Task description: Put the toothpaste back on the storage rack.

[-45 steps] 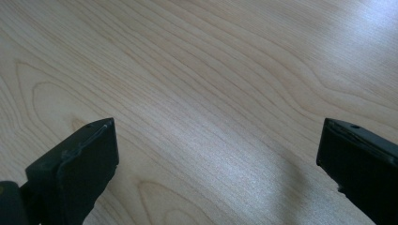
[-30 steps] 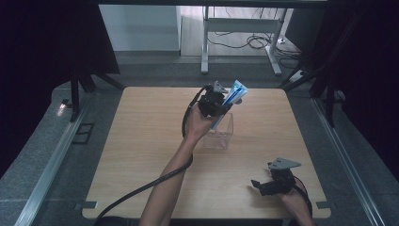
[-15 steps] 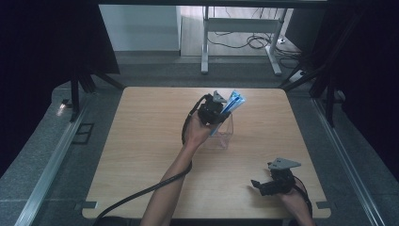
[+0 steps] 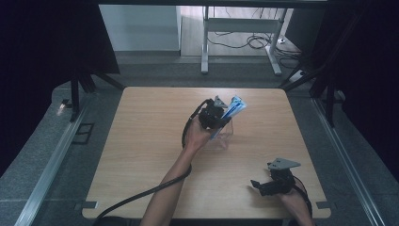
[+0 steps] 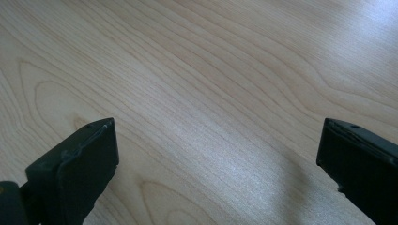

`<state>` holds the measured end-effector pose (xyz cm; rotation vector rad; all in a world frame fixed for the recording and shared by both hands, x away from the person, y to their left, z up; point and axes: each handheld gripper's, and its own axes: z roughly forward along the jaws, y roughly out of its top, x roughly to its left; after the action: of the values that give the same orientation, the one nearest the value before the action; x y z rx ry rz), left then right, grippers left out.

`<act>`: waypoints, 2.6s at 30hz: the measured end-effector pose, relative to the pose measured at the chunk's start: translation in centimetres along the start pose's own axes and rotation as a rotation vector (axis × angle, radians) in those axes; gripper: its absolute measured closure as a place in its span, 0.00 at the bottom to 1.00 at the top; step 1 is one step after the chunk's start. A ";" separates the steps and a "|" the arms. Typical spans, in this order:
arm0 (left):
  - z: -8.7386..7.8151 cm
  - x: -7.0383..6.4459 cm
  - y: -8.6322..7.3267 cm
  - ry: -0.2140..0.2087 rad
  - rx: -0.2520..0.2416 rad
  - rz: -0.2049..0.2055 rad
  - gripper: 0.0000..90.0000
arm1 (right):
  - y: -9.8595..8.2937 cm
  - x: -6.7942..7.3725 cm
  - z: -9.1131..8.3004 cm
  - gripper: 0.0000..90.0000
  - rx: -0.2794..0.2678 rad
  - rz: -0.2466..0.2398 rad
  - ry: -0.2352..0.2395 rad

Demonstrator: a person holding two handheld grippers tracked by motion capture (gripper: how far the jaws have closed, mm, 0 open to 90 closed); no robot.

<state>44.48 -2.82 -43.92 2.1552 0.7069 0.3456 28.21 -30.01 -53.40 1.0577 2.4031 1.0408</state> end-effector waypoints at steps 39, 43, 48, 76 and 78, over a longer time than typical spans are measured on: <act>-1.5 -0.4 -1.2 -0.027 0.052 0.012 0.61 | 0.0 0.3 0.3 0.00 0.016 -0.015 0.004; -2.1 -0.3 -1.1 -0.041 0.039 0.013 0.55 | 0.0 0.3 0.3 0.00 0.016 -0.017 0.004; -2.3 -0.5 -1.0 -0.044 0.040 0.024 0.45 | 0.0 0.3 0.3 0.00 0.018 -0.017 0.005; -5.5 -1.1 -1.9 -0.104 -0.005 -0.003 0.15 | 0.0 0.3 0.3 0.00 0.017 -0.024 0.000; -5.7 -1.2 -2.1 -0.098 -0.002 0.011 0.15 | 0.0 0.4 0.3 0.00 0.017 -0.025 0.000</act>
<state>40.11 1.06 -42.01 2.1588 0.6390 0.2448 28.13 -29.60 -53.63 1.0310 2.4226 1.0143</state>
